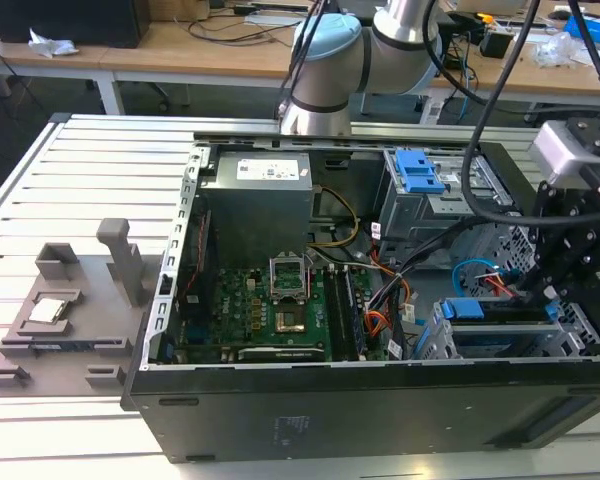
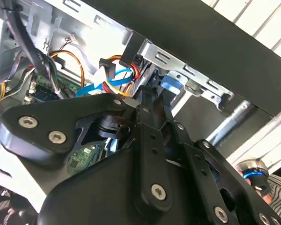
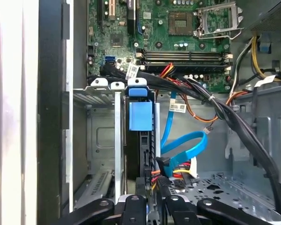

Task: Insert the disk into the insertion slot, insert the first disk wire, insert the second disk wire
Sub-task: 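Insert the first disk wire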

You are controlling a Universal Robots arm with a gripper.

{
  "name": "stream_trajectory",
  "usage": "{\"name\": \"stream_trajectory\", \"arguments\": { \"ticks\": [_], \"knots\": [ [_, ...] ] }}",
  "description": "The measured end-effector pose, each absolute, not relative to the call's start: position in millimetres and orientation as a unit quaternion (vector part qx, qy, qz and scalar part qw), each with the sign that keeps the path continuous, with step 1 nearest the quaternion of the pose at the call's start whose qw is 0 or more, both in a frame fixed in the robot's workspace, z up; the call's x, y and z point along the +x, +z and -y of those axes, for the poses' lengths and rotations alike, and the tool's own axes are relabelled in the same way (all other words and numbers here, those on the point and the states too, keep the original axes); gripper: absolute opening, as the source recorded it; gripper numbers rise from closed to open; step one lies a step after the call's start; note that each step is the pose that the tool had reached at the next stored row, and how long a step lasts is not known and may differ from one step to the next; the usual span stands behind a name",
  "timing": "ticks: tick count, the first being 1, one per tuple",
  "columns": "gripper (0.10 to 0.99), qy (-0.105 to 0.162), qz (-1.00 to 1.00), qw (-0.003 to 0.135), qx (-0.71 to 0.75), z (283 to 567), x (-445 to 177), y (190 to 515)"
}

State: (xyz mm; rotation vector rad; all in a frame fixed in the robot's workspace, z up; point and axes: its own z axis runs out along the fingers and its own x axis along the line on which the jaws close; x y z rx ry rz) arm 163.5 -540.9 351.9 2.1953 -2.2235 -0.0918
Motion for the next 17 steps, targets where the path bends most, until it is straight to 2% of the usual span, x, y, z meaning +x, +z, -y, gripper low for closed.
{"name": "stream_trajectory", "arguments": {
  "ticks": [7,8,9,10,17],
  "knots": [
    [0.227,-0.029,0.711,0.008,0.702,539.2,163.5,375.4],
    [0.161,-0.029,0.711,0.008,0.702,538.7,163.5,377.6],
    [0.161,-0.029,0.711,0.008,0.702,538.4,163.5,378.9],
    [0.102,-0.029,0.711,0.008,0.702,538.1,163.5,381.2],
    [0.106,-0.029,0.711,0.008,0.702,538.1,163.5,384.3]
  ]
}}
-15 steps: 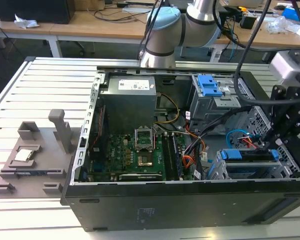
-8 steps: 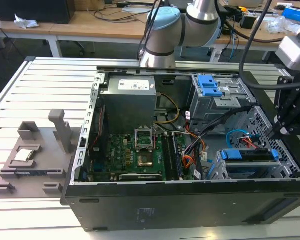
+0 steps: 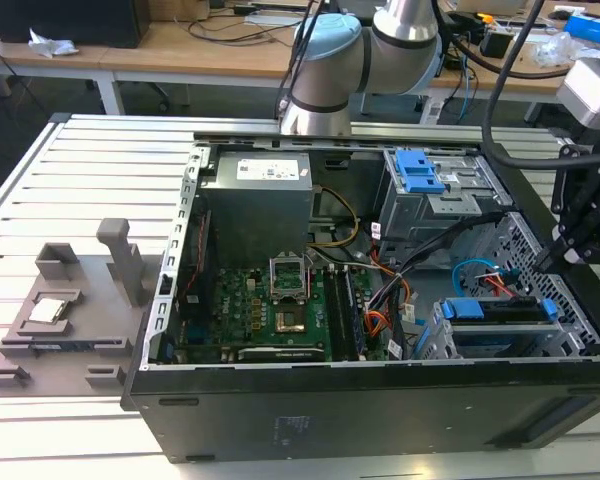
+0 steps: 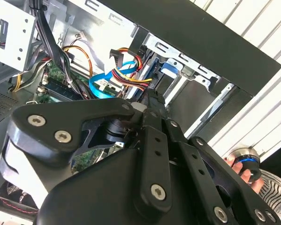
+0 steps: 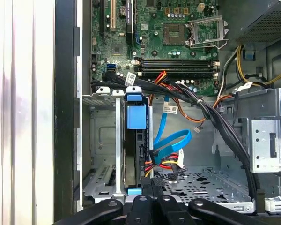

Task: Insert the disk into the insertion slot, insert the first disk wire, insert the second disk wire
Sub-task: 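Insert the first disk wire, then insert the second disk wire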

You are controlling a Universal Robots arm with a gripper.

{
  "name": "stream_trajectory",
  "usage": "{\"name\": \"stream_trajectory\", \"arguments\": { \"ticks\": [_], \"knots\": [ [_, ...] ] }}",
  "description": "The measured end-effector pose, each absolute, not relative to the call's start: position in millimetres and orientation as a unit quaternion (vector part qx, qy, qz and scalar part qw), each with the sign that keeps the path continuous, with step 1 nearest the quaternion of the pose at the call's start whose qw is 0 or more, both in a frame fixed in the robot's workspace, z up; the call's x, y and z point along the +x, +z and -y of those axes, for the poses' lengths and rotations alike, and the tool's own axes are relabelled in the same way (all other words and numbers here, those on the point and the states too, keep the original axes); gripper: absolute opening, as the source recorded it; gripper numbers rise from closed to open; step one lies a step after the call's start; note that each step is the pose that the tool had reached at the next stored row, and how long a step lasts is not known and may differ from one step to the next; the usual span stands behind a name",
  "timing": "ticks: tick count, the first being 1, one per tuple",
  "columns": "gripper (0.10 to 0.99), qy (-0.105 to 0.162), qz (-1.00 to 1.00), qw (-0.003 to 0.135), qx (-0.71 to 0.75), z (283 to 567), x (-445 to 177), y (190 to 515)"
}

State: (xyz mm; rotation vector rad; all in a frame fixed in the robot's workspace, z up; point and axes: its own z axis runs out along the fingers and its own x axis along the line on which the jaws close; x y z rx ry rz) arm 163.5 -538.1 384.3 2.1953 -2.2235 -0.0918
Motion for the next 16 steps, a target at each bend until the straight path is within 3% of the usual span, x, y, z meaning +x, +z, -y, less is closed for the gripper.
{"name": "stream_trajectory", "arguments": {
  "ticks": [4,5,7,8,16],
  "knots": [
    [0.106,-0.029,0.711,0.008,0.702,538.1,163.5,384.5],
    [0.235,-0.029,0.711,0.008,0.702,538.0,163.5,384.5],
    [0.235,-0.029,0.711,0.008,0.702,538.0,163.5,384.6],
    [0.302,-0.029,0.711,0.008,0.702,537.9,163.3,384.7],
    [0.302,-0.030,0.675,0.008,0.737,531.9,141.6,371.0]
  ]
}}
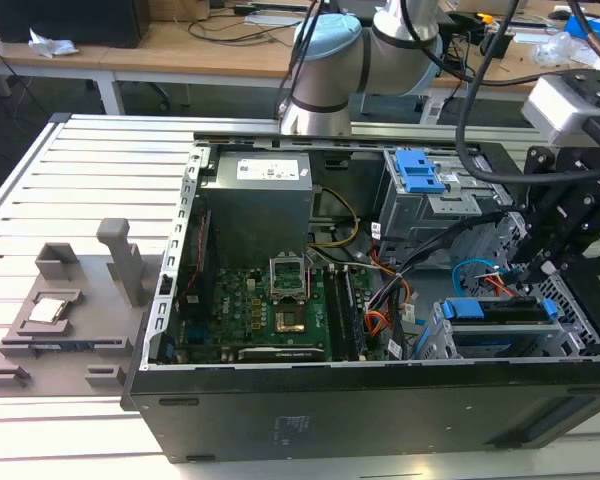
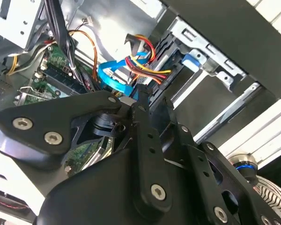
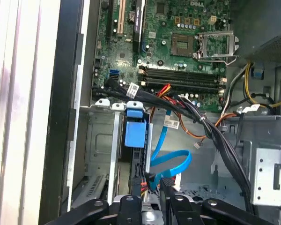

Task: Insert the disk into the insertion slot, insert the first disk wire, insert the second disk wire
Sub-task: 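Insert the second disk wire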

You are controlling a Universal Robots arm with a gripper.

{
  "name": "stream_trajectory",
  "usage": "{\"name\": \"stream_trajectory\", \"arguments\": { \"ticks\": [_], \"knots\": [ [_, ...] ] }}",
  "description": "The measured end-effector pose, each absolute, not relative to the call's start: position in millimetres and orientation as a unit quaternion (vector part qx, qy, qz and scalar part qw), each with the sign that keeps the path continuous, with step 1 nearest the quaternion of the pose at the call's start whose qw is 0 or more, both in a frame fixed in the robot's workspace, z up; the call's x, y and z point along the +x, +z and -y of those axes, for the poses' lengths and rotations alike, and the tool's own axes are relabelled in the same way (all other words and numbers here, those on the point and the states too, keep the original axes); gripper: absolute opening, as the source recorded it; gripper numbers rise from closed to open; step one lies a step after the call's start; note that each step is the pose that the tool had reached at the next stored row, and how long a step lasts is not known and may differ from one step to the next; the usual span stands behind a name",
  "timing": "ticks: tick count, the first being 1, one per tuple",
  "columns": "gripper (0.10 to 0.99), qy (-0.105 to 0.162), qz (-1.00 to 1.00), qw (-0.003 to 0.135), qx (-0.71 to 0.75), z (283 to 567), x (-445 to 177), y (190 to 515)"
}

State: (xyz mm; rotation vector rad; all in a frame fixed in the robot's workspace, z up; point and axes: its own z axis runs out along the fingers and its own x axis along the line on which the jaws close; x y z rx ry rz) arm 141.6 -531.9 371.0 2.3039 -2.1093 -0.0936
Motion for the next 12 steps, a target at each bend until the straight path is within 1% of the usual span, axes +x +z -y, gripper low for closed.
{"name": "stream_trajectory", "arguments": {
  "ticks": [6,10,11,12],
  "knots": [
    [0.302,-0.029,0.650,0.010,0.759,531.8,134.6,361.7],
    [0.302,-0.027,0.646,0.013,0.763,531.8,134.1,361.3],
    [0.286,-0.026,0.646,0.013,0.763,531.9,134.1,361.2],
    [0.161,-0.026,0.645,0.014,0.763,531.8,134.1,361.2]
  ]
}}
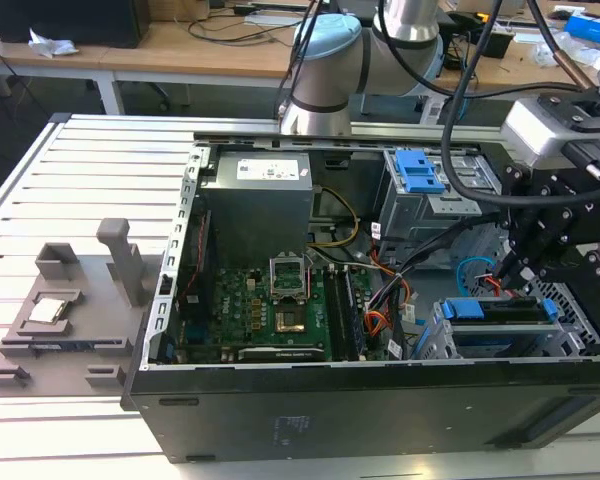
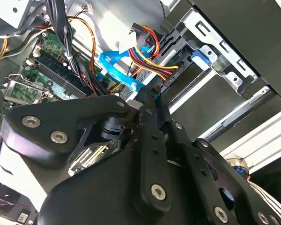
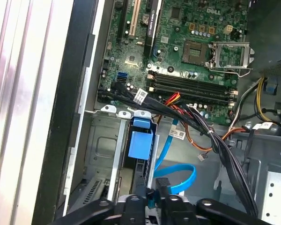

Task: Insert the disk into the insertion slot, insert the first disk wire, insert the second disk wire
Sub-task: 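Insert the second disk wire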

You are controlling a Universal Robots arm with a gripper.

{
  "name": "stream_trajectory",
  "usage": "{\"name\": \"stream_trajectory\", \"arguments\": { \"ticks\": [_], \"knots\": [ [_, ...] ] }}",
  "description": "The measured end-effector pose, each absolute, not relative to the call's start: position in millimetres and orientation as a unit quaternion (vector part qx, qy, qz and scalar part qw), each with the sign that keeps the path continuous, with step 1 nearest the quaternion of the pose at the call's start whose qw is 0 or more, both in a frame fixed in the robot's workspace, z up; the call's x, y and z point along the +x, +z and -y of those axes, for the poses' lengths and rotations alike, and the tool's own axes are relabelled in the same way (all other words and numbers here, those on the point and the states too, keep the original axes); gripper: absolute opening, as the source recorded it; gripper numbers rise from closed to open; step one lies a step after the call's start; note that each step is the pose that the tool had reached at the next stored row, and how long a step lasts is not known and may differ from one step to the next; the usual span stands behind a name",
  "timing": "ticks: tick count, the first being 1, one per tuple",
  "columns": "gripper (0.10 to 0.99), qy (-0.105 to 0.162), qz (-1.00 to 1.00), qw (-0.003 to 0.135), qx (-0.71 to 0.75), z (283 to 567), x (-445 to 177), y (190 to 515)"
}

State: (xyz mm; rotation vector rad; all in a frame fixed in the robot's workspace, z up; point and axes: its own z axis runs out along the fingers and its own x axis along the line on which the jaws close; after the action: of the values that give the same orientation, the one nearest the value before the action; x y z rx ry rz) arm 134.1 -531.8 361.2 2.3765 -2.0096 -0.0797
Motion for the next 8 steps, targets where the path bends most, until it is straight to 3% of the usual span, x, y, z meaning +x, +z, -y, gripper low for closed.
{"name": "stream_trajectory", "arguments": {
  "ticks": [8],
  "knots": [
    [0.161,-0.023,0.664,0.017,0.747,543.1,134.0,356.9]
  ]
}}
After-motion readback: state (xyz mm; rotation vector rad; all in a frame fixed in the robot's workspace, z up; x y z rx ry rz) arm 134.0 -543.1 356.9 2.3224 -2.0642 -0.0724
